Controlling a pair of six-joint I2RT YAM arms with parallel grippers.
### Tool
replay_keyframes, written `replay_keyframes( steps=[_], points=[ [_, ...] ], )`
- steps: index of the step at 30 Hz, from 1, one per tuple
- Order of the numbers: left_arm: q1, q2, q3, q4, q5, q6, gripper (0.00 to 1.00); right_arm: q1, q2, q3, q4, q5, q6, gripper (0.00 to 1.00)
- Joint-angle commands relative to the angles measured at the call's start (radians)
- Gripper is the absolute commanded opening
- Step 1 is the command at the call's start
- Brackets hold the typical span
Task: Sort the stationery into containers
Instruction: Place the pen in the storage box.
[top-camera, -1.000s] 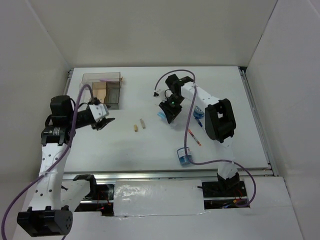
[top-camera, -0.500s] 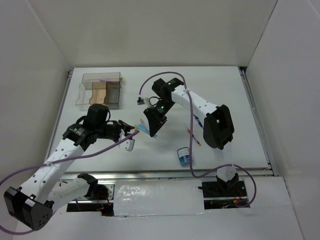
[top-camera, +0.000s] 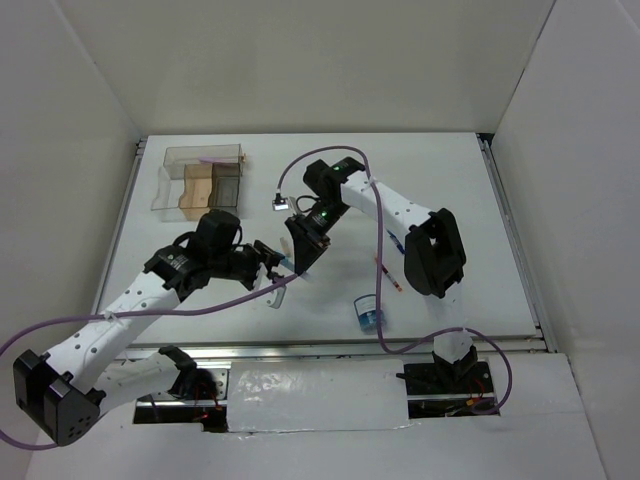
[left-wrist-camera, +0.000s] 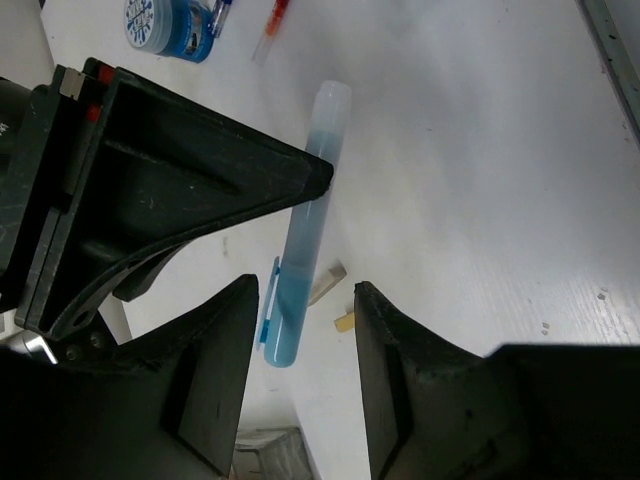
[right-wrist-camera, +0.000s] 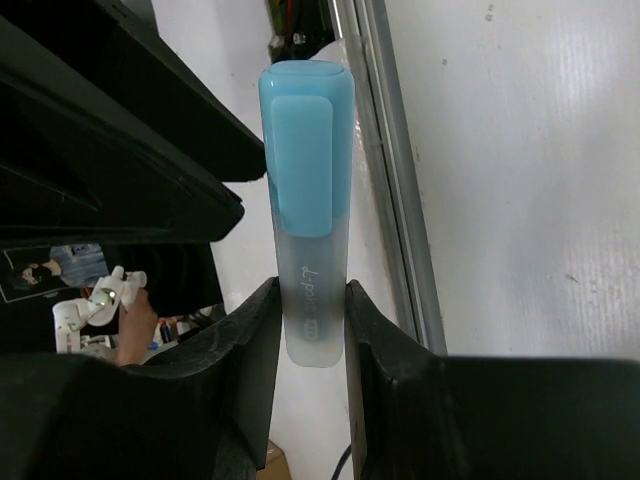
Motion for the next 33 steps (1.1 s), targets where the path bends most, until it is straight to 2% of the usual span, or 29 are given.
replay_keyframes(
  steps=[1,15,28,31,32,33],
  points=[
    [-0.014,0.006,-0.005,0.052,0.010,-0.014,0.55,0.017,0.011,0.034,-0.102,-0.052,0.009,0.00],
    [-0.051,0.035,-0.003,0.035,0.018,-0.026,0.45,0.032,0.015,0.043,-0.110,-0.087,0.022,0.00],
    [-0.083,0.054,-0.001,0.006,-0.001,-0.038,0.40,0.037,0.012,0.039,-0.120,-0.132,0.019,0.00],
    [-0.086,0.054,0.002,0.012,-0.007,-0.050,0.35,0.036,0.015,0.036,-0.120,-0.124,0.025,0.00],
    [-0.088,0.054,0.002,0.018,-0.013,-0.069,0.30,0.035,0.017,0.037,-0.120,-0.124,0.026,0.00],
    [-0.088,0.057,0.005,0.021,-0.016,-0.076,0.27,0.037,0.018,0.037,-0.119,-0.124,0.031,0.08]
  ],
)
